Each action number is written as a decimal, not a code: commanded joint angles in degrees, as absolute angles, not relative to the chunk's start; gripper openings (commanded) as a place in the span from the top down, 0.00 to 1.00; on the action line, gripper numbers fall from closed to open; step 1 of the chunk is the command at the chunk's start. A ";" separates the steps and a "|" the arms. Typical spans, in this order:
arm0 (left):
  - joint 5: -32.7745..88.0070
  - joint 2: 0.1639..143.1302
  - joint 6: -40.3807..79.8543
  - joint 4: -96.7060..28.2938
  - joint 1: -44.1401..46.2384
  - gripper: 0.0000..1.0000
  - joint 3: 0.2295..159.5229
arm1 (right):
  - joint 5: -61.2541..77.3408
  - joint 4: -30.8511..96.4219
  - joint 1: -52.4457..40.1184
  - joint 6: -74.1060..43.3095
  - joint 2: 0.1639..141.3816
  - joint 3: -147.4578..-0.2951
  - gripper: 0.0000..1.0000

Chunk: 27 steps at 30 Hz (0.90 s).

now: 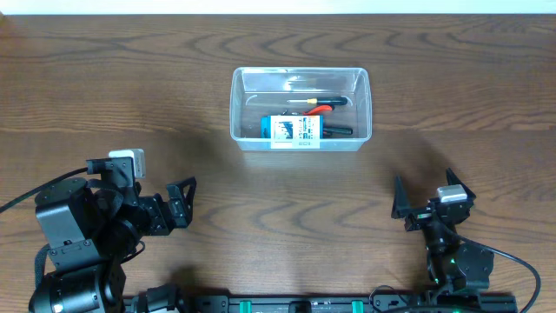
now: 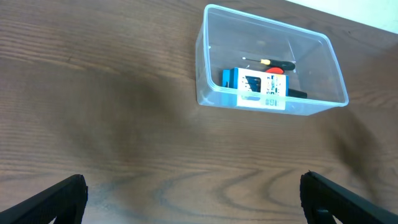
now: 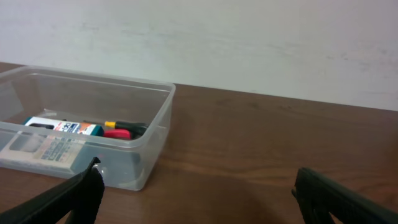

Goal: Pack container

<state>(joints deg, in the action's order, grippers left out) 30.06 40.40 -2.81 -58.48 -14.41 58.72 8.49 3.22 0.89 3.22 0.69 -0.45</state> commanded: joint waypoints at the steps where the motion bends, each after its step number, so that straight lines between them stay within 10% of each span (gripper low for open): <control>1: 30.85 40.45 -2.55 -58.39 -14.55 0.02 58.61 | 7.92 3.51 0.34 3.92 0.30 -0.32 0.01; 27: 30.79 39.44 -2.57 -59.90 -14.55 0.02 58.61 | 7.92 3.53 0.34 3.92 0.34 -0.32 0.01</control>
<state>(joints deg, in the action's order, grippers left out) 30.06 40.32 -2.81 -59.77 -14.44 58.72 8.47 3.25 0.89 3.38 0.69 -0.45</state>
